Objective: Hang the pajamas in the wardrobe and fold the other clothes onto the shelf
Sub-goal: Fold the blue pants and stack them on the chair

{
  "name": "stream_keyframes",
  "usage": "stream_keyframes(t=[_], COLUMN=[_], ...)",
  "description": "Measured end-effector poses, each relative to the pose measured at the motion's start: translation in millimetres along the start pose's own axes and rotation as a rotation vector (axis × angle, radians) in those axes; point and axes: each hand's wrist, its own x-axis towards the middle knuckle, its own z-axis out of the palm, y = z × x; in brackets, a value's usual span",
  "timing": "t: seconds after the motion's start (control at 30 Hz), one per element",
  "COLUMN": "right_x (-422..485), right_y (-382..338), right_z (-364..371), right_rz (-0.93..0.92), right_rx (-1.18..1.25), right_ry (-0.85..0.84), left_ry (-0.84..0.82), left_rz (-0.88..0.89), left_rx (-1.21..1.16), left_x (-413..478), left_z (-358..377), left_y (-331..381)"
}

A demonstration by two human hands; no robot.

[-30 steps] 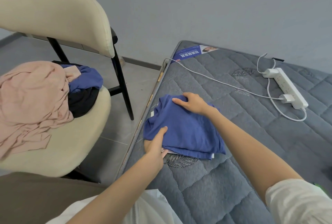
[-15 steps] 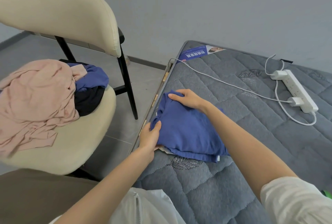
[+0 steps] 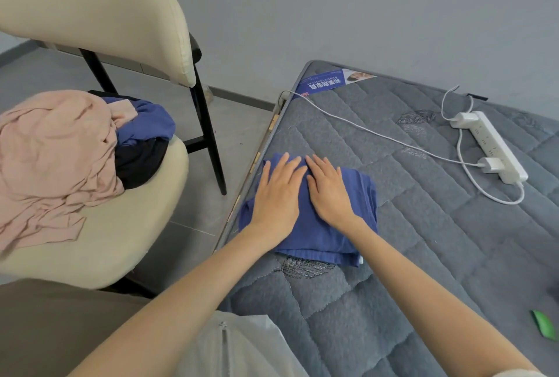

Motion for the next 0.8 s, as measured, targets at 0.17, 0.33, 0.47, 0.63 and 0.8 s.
stream_keyframes(t=[0.17, 0.33, 0.47, 0.63, 0.8], right_x=[-22.3, -21.7, -20.6, -23.4, -12.2], right_y=[19.4, 22.7, 22.5, 8.7, -27.6], right_z=[23.5, 37.3, 35.1, 24.4, 4.6], right_rz=[0.118, 0.154, 0.138, 0.136, -0.002], right_rx=[-0.314, -0.3, -0.285, -0.201, -0.027], right_ry=[-0.025, -0.024, -0.018, 0.07, 0.269], left_ry=[-0.399, -0.341, -0.339, -0.329, -0.126], left_rz=[-0.083, -0.069, -0.057, -0.041, -0.021], left_rx=[0.177, 0.109, 0.045, -0.119, -0.268], left_x=[2.6, -9.4, -9.0, -11.7, -14.3], left_z=[33.1, 50.2, 49.0, 31.7, -10.0], left_y=[-21.0, -37.7, -41.4, -46.1, -61.9])
